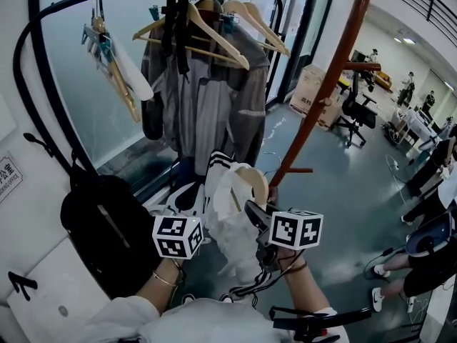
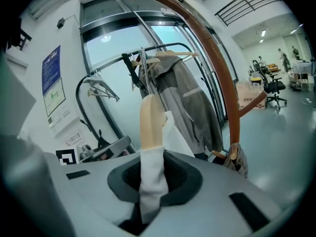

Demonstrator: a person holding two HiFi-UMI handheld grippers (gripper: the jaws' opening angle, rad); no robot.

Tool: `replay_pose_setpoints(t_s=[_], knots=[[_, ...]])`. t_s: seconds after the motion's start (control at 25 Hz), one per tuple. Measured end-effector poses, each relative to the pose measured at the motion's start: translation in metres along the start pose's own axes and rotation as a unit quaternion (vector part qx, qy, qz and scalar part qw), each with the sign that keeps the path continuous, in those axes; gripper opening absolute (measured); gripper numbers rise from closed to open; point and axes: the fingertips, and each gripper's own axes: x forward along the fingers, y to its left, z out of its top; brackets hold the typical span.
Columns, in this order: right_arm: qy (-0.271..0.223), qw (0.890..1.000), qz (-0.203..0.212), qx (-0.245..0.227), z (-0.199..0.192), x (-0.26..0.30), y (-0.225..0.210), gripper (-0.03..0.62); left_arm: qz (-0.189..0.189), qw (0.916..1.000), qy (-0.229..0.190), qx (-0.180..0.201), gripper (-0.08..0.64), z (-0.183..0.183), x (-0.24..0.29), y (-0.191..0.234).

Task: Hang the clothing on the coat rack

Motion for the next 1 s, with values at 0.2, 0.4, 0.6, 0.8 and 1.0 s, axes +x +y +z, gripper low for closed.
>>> replay_pose_setpoints(t_s=[0.2,0.4,0.6,0.8,1.0], knots=[[-0.004,1.000,0.009,0.011,0.004,0.001,0.003,0.048,0.005,1.0000,0.003,-0.005,0.018,-0.002,-0.001,0.003],[-0.005,1.000,0.018,-0.001,0.011,-0.002,0.017,0.049,0.003,1.0000,-0.004,-0.001,0.018,0.003,-0.006,0.003],[-0.008,1.000,0.025,-0.016,0.020,-0.004,0.030,0.049,0.006,0.9999,-0.005,-0.014,0.018,0.006,-0.014,0.009],[-0.019,0.999,0.033,-0.007,0.036,-0.002,0.040,0.054,0.005,0.9998,-0.008,-0.018,0.018,0.015,-0.024,0.013],[-0.020,0.999,0.033,-0.016,0.054,0.000,0.051,0.054,0.003,0.9996,-0.013,-0.023,0.020,0.033,-0.029,0.014]])
